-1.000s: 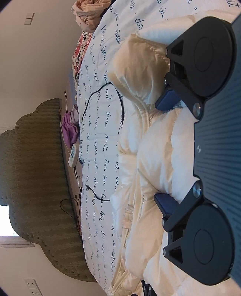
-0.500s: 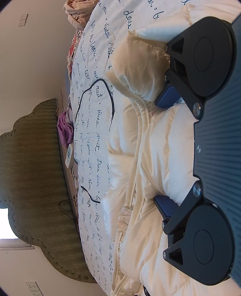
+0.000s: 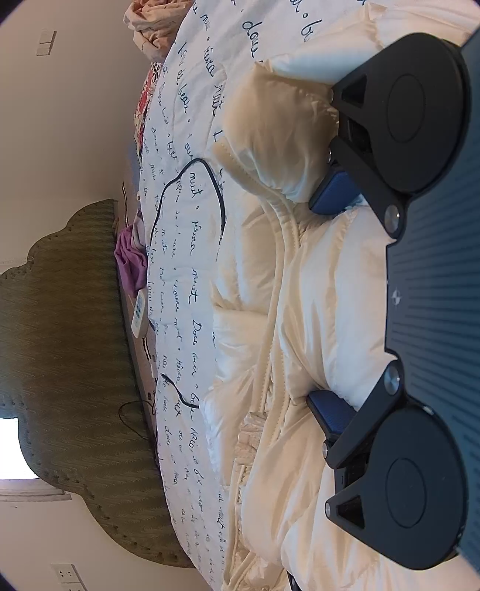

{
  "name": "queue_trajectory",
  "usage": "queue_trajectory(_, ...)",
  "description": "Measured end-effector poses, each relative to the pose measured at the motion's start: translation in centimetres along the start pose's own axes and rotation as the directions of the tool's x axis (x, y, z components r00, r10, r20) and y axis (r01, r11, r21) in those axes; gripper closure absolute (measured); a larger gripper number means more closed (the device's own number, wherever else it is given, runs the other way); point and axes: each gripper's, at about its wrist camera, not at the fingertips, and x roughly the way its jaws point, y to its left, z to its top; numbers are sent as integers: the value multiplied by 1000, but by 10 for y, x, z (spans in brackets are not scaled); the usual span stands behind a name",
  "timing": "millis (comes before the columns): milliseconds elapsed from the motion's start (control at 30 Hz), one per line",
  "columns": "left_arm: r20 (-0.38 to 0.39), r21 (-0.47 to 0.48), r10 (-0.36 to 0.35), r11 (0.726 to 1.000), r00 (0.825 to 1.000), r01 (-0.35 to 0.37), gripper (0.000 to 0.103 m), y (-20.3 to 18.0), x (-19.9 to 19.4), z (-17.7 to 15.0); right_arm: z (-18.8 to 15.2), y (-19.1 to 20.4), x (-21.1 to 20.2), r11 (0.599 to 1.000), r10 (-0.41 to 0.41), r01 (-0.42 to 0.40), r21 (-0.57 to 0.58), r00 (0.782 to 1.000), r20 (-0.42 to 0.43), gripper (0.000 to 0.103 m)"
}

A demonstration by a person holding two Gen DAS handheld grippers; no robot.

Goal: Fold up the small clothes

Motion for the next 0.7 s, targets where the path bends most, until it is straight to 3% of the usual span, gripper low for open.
queue_trajectory(267, 8, 9, 9, 1000, 1000, -9, 0, -2, -1, -1, 8, -1, -16, 998, -23, 22, 59, 1000, 8, 1)
queue_trajectory(367, -2, -2, -5, 1000, 1000, 5, 0, 3, -9, 6, 11, 0, -43, 992, 39, -48, 119, 997, 73, 0)
queue_trajectory(433, 48, -36, -21, 999, 999, 23, 0, 5, -26, 17, 17, 3, -49, 993, 68, -74, 96, 996, 64, 0)
queue_trajectory(500, 166, -30, -72, 996, 983, 78, 0, 2, -46, 35, 23, 7, -48, 996, 64, -68, 65, 996, 61, 0)
queue_trajectory(567, 228, 39, -40, 999, 973, 32, 0, -9, -51, 53, 30, 11, -42, 999, 16, -18, 42, 998, 59, 0)
queue_trajectory(633, 194, 108, -2, 994, 981, -19, 0, -20, -36, 67, 33, 11, -30, 998, -62, 60, 35, 997, 41, 0)
queue_trajectory(700, 88, 127, 11, 992, 996, -22, 0, -22, -9, 69, 28, 5, -12, 995, -83, 85, 60, 996, -27, 0)
